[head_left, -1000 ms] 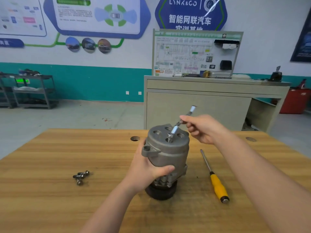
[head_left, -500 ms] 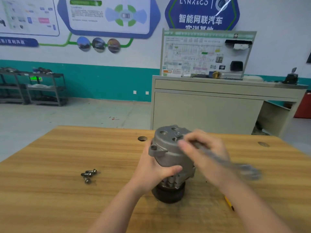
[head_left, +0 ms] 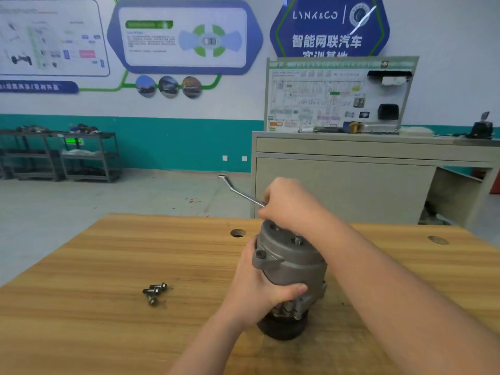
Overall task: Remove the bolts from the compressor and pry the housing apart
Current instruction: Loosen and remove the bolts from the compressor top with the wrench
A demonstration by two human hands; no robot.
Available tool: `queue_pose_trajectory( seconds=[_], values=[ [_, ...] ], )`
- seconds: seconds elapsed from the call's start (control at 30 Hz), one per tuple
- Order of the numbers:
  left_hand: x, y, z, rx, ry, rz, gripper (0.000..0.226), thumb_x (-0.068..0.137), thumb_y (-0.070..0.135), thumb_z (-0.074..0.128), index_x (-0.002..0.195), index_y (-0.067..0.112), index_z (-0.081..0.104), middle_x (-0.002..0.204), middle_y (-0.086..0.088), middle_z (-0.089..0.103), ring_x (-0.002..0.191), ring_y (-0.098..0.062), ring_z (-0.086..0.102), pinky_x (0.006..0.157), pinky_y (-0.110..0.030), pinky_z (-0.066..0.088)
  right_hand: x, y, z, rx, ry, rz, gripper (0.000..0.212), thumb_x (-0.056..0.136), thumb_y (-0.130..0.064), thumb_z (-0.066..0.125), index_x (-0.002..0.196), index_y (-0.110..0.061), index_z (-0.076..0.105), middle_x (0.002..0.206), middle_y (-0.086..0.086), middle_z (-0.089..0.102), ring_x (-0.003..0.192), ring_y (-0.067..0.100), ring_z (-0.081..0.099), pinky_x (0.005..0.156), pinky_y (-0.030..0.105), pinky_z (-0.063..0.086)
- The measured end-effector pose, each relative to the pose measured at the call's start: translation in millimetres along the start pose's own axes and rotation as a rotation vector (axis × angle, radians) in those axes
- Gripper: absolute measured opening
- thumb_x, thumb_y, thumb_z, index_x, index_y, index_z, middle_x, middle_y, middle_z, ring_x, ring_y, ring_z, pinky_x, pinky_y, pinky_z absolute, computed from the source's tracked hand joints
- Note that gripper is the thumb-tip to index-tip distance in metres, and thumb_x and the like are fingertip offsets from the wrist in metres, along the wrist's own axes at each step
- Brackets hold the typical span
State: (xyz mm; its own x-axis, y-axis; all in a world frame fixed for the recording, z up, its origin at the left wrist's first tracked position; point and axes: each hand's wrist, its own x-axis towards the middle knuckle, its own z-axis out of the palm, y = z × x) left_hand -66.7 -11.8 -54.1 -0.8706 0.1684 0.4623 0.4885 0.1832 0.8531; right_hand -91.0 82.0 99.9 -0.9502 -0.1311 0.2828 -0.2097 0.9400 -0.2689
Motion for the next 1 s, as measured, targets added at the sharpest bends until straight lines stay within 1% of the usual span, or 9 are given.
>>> queue_pose_trajectory(
  seconds=[0.13, 0.27, 0.4, 0.5, 0.57, 0.67, 0.77, 0.87, 1.0],
  values=[
    [5.6, 3.4, -2.7, 0.024, -0.022, 0.013, 0.09, 0.057, 0.047, 0.091, 0.131, 0.036, 0.041, 0.129, 0.014, 0.055, 0.122, -0.006, 0.054, 0.099, -0.034, 0.049, -53.9, 2.3, -0.7, 0.044, 0.145, -0.345, 0.018, 0.087, -0.043, 0.059, 0.093, -0.031, 0.071, 0.08, -0.008, 0.056, 0.08, 0.012, 0.052, 0.068, 0.036, 0.05],
    [7.3, 2.6, -3.7, 0.018, -0.057, 0.001, 0.085, 0.06, 0.043, 0.092, 0.131, 0.029, 0.047, 0.129, 0.009, 0.057, 0.119, -0.006, 0.056, 0.099, -0.036, 0.049, -96.1, 48.2, -0.5, 0.239, 0.23, -0.473, 0.013, 0.085, -0.04, 0.062, 0.095, -0.035, 0.069, 0.082, -0.015, 0.045, 0.083, 0.002, 0.043, 0.068, 0.024, 0.041],
    [4.4, 0.7, -2.8, -0.04, -0.027, -0.016, 0.096, 0.054, 0.041, 0.094, 0.133, 0.03, 0.041, 0.127, 0.017, 0.057, 0.12, -0.004, 0.055, 0.103, -0.036, 0.047, -106.6, 92.0, 8.0, 0.758, 0.296, -0.274, 0.024, 0.084, -0.047, 0.055, 0.083, -0.031, 0.073, 0.083, -0.011, 0.063, 0.088, 0.005, 0.058, 0.074, 0.011, 0.041],
    [3.2, 2.1, -2.8, -0.034, -0.041, -0.023, 0.095, 0.052, 0.044, 0.094, 0.13, 0.037, 0.04, 0.124, 0.024, 0.055, 0.119, -0.001, 0.055, 0.102, -0.035, 0.047, -78.4, 108.8, 19.1, 1.017, 0.407, 0.136, 0.019, 0.082, -0.037, 0.063, 0.077, -0.022, 0.073, 0.07, -0.008, 0.066, 0.071, 0.007, 0.059, 0.062, 0.017, 0.044],
    [3.0, 2.4, -2.7, -0.036, -0.04, -0.018, 0.094, 0.054, 0.04, 0.094, 0.131, 0.036, 0.041, 0.125, 0.022, 0.057, 0.119, -0.001, 0.055, 0.101, -0.03, 0.047, -52.4, 108.9, 21.0, 0.969, 0.334, 0.422, 0.024, 0.082, -0.039, 0.067, 0.072, -0.017, 0.069, 0.064, -0.004, 0.058, 0.061, 0.014, 0.051, 0.055, 0.025, 0.038],
    [2.7, 4.2, -1.9, -0.042, -0.039, -0.016, 0.093, 0.056, 0.037, 0.095, 0.132, 0.034, 0.041, 0.127, 0.02, 0.058, 0.12, -0.002, 0.056, 0.1, -0.026, 0.048, -15.3, 87.6, 15.7, 0.867, 0.203, 0.531, 0.02, 0.078, -0.027, 0.068, 0.065, -0.014, 0.059, 0.061, 0.0, 0.05, 0.05, 0.014, 0.039, 0.045, 0.025, 0.025],
    [0.7, 7.2, -1.9, -0.058, -0.067, -0.022, 0.094, 0.057, 0.035, 0.095, 0.133, 0.032, 0.04, 0.128, 0.014, 0.059, 0.122, -0.007, 0.056, 0.102, -0.033, 0.047, 8.8, 48.7, 8.5, 0.628, 0.06, 0.394, 0.021, 0.078, -0.019, 0.067, 0.065, -0.012, 0.051, 0.057, 0.002, 0.043, 0.048, 0.016, 0.037, 0.044, 0.024, 0.025],
    [-2.0, 14.7, -6.3, -0.066, -0.1, -0.033, 0.097, 0.057, 0.031, 0.094, 0.136, 0.03, 0.037, 0.13, 0.015, 0.056, 0.124, -0.005, 0.053, 0.105, -0.036, 0.045, 7.9, 15.7, 2.9, 0.41, -0.078, 0.142, 0.023, 0.084, -0.032, 0.067, 0.071, -0.013, 0.065, 0.053, -0.002, 0.041, 0.047, 0.015, 0.037, 0.045, 0.024, 0.028],
    [-5.6, 31.9, -30.9, -0.057, -0.359, -0.139, 0.112, 0.069, 0.026, 0.087, 0.148, 0.033, 0.008, 0.143, 0.019, 0.041, 0.128, 0.008, 0.044, 0.102, -0.015, 0.041, -9.6, 9.3, 9.1, 0.467, -0.121, -0.061, 0.038, 0.089, -0.052, 0.058, 0.068, -0.022, 0.068, 0.046, -0.007, 0.036, 0.038, 0.006, 0.035, 0.045, 0.022, 0.027]
  ],
)
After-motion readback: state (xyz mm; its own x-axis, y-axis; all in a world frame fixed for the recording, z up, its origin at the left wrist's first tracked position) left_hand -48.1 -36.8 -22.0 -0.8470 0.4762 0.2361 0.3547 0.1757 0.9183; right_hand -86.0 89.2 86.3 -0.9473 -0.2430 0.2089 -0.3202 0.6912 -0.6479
